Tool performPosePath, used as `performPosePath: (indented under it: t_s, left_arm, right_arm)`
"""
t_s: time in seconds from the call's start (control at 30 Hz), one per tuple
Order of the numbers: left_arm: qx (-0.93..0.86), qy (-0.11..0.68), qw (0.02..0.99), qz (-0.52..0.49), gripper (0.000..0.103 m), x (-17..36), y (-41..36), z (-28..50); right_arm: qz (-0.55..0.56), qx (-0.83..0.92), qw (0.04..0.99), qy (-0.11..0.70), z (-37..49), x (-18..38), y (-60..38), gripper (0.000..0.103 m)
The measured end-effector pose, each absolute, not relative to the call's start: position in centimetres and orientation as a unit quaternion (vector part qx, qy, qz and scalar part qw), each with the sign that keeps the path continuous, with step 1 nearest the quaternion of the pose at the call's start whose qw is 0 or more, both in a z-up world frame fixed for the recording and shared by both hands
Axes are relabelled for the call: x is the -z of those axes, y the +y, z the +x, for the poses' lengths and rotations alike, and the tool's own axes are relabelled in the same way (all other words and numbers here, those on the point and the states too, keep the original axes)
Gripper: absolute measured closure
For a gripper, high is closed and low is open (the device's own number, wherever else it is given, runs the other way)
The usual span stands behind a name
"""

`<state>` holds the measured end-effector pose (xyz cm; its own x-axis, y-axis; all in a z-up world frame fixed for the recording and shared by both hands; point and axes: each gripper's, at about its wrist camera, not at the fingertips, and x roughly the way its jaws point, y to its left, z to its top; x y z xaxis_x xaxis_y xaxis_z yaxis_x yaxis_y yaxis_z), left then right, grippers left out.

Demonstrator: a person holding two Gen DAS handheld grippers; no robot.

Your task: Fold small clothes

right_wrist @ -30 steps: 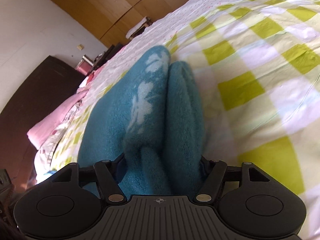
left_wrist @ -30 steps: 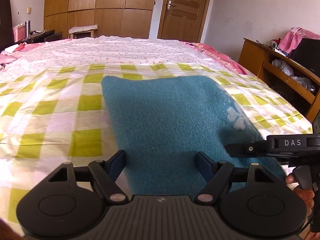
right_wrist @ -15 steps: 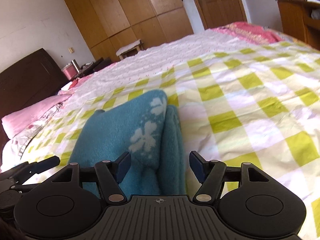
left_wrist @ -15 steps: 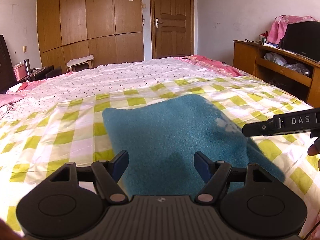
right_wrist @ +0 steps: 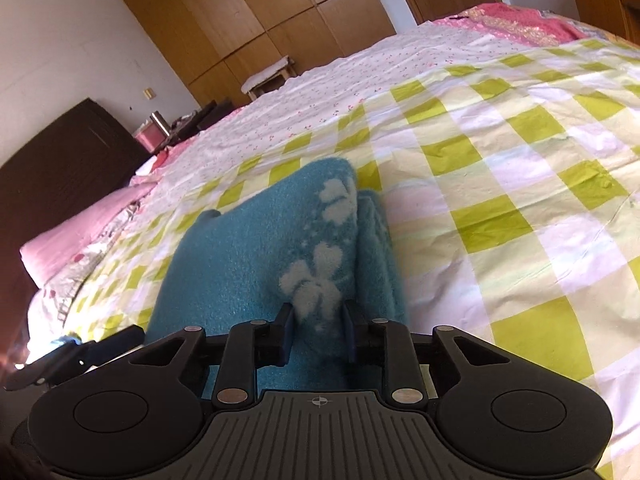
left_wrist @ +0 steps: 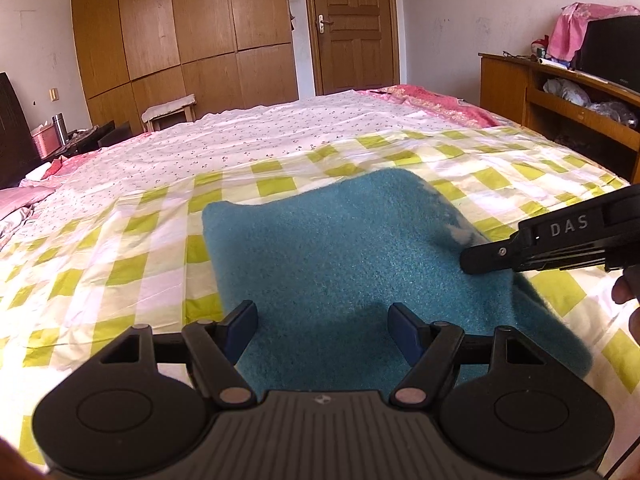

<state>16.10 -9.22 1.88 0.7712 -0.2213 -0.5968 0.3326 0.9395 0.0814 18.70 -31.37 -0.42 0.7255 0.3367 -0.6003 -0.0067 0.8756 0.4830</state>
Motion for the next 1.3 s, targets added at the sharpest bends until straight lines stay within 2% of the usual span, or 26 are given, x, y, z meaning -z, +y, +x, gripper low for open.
performPosePath:
  t_s: [0.2,0.57,0.73,0.9,1.1,1.3]
  left_arm:
    - [0.122,0.316,0.931,0.137,0.021,-1.2,-11.2,16.7]
    - [0.112,0.331,0.925,0.145,0.02,-1.3,-11.8,16.9]
    - [0.106,0.342,0.923,0.14,0.02,-1.6,-11.7,17.0]
    - [0.107,0.358,0.921,0.111,0.02,-2.1,-10.6,16.2]
    - [0.099,0.368,0.92,0.092,0.02,-2.2,-9.1,14.4]
    - [0.095,0.384,0.917,0.057,0.02,-1.2,-7.6,13.2]
  right_arm:
    - [0.233,-0.091,0.902,0.351,18.8,0.5,-31.7,0.083]
    - [0.259,-0.098,0.895,0.35,19.0,1.7,-33.0,0.084]
    - [0.2,-0.086,0.916,0.336,18.1,1.0,-31.2,0.08]
    - [0.14,-0.081,0.937,0.311,16.4,-0.6,-29.8,0.07]
    - [0.111,-0.074,0.945,0.297,14.0,-2.2,-28.6,0.07]
    - [0.063,-0.047,0.938,0.339,12.2,-0.5,-27.2,0.072]
